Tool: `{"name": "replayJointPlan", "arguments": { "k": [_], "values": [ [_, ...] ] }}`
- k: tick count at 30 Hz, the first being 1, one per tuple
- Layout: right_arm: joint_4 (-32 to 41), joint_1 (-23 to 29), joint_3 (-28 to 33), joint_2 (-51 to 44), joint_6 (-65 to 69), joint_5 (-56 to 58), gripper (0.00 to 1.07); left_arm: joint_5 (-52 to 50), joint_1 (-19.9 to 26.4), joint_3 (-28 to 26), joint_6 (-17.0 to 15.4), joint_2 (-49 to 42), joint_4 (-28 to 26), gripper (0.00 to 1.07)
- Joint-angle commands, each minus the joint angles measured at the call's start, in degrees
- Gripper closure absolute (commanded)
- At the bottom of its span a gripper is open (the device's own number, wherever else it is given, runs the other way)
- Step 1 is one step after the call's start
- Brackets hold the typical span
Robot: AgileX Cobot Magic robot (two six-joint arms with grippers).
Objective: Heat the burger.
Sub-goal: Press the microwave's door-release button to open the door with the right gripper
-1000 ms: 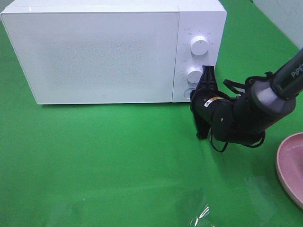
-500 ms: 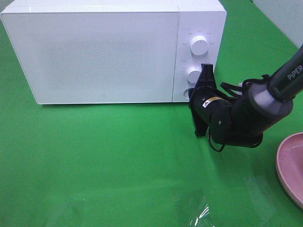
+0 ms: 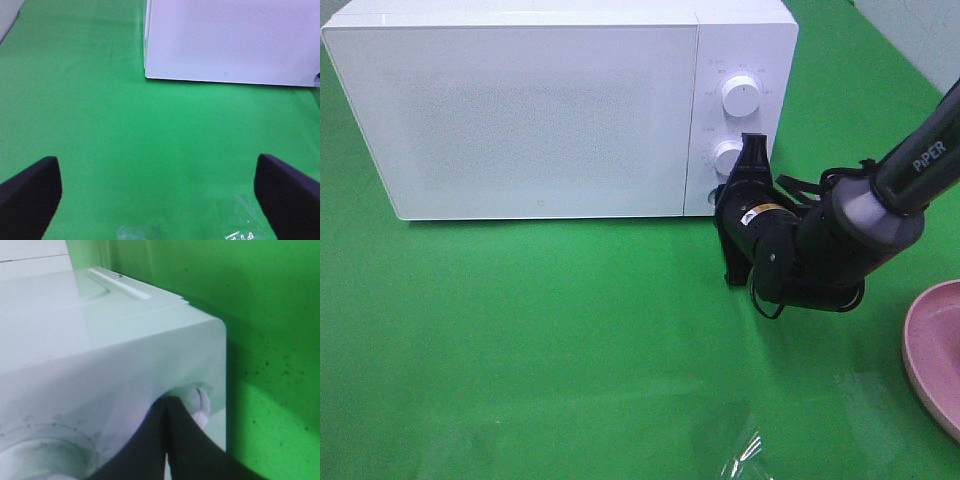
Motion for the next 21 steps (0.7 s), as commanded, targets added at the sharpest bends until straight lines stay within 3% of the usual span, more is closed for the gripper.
{"name": "replayJointPlan", "arguments": {
  "k": [1, 21],
  "values": [
    [0.74, -1.49, -6.19, 1.26, -1.72, -19.54, 1.07, -0.34, -0.17, 0.0, -0.06, -0.92, -0.34, 0.1],
    [1.32, -1.49, -7.68, 2.18, -1.66, -18.96, 1.07, -0.34, -0.17, 0.0, -0.06, -0.92, -0.34, 0.1]
  ]
}}
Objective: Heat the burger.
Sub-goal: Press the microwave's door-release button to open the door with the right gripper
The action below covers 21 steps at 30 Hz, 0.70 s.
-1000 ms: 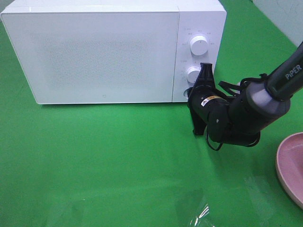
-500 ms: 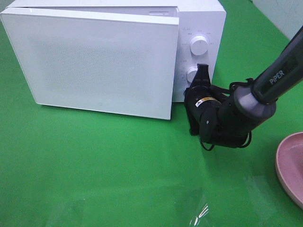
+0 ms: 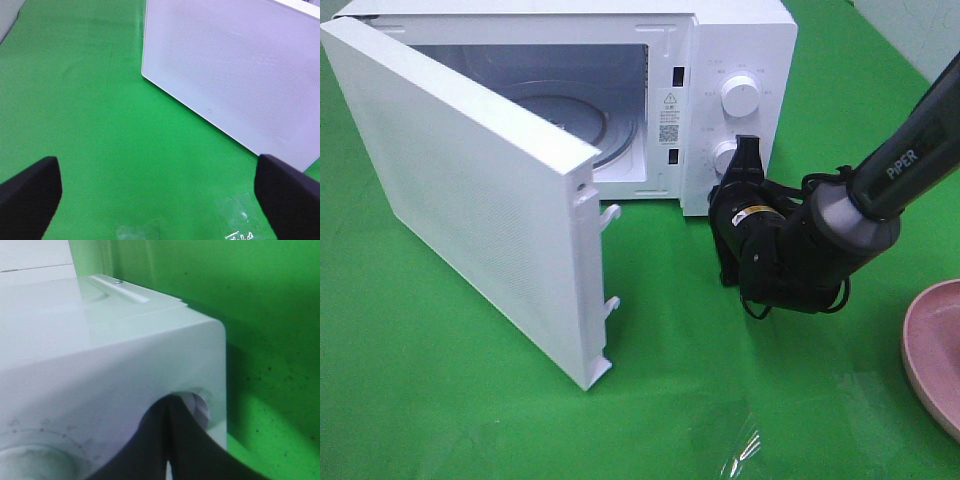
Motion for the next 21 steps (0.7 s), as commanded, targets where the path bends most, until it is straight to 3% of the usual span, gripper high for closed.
{"name": "replayJointPlan", "arguments": {
  "k": [1, 8, 21],
  "values": [
    [-2.29, -2.52, -5.1, -0.23, 0.29, -17.65, 1.07, -0.34, -0.17, 0.0, -0.06, -0.92, -0.34, 0.1],
    [-2.18, -2.35, -4.7, -0.92, 0.34, -14.67, 1.07, -0.34, -0.17, 0.0, -0.06, -0.92, -0.34, 0.1],
    [-2.06, 0.17, 2.41, -5.79, 1.26, -5.67, 1.07, -0.34, -0.17, 0.0, -0.06, -0.92, -0.34, 0.1]
  ]
}}
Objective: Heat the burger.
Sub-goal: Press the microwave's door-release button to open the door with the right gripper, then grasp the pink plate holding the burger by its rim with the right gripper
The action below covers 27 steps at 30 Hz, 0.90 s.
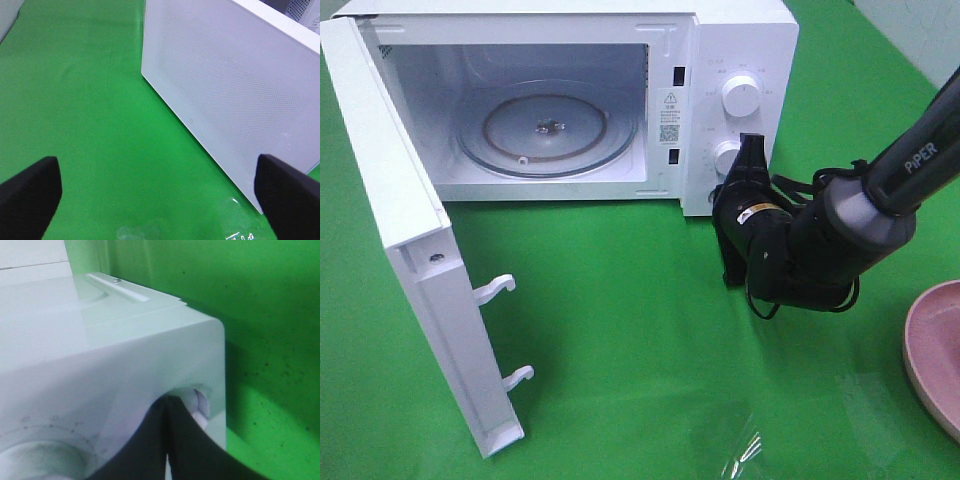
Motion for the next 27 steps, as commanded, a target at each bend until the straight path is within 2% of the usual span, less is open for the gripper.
{"name": "replayJointPlan", "arguments": {
  "k": [1, 9, 18, 25, 27],
  "values": [
    [-1.03, 0.11, 0.34, -3.5, 0.86, -5.84, 1.07, -0.34, -0.17, 0.0, -0.06, -0.92, -0.34, 0.1],
    [-1.72, 0.74, 3.27, -7.05, -0.46, 1.2, 1.07, -0.34, -0.17, 0.0, -0.06, -0.92, -0.34, 0.1],
    [-6.99, 0.74, 6.93, -12.09, -4.76, 14.04, 1.07, -0.34, -0.17, 0.0, -0.06, -0.92, -0.34, 0.1],
    [-7.51, 0.74, 7.79, -17.36, -16.56, 25.84, 1.07, -0.34, -0.17, 0.0, -0.06, -0.92, -0.34, 0.1],
    [-7.62, 0.74, 7.79, -19.77, -25.04, 31.05, 1.07, -0.34, -0.17, 0.0, -0.06, -0.92, -0.34, 0.1]
  ]
}}
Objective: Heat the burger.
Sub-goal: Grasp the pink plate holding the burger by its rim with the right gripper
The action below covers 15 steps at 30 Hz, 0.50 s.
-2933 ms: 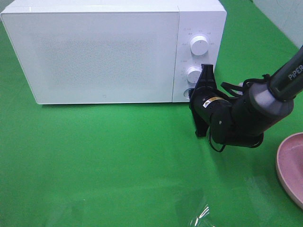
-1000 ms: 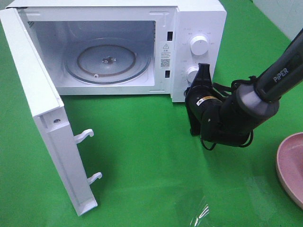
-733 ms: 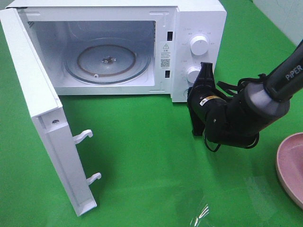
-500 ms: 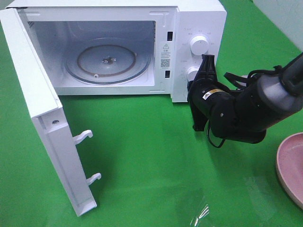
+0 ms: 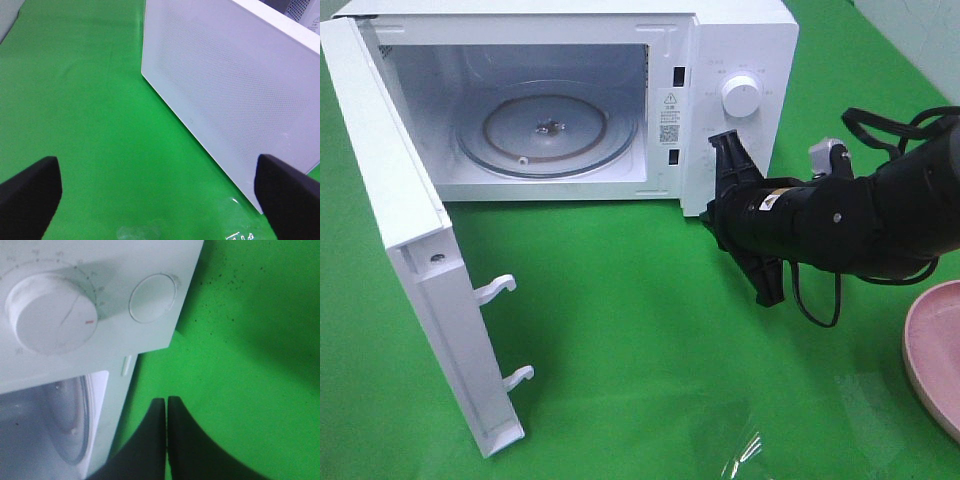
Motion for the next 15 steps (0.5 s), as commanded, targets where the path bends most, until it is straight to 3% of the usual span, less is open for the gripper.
{"name": "replayJointPlan", "arguments": {
  "k": [1, 7, 12, 15],
  "values": [
    [-0.92, 0.06, 0.06, -2.06, -6.88, 4.07, 1.07, -0.34, -0.17, 0.0, -0.06, -0.92, -0.34, 0.1],
    [-0.97, 0.0, 0.06, -5.44, -22.75, 14.95, 1.04, -0.34, -0.17, 0.0, -0.06, -0.92, -0.34, 0.1],
    [-1.2, 0.0, 0.06, -6.13, -28.02, 19.14, 1.03, -0.34, -0.17, 0.0, -0.06, -0.92, -0.34, 0.1],
    [-4.76, 0.0, -0.11, -7.05, -33.35, 25.44, 1.02, -0.34, -0.17, 0.0, -0.06, -0.92, -0.34, 0.1]
  ]
}}
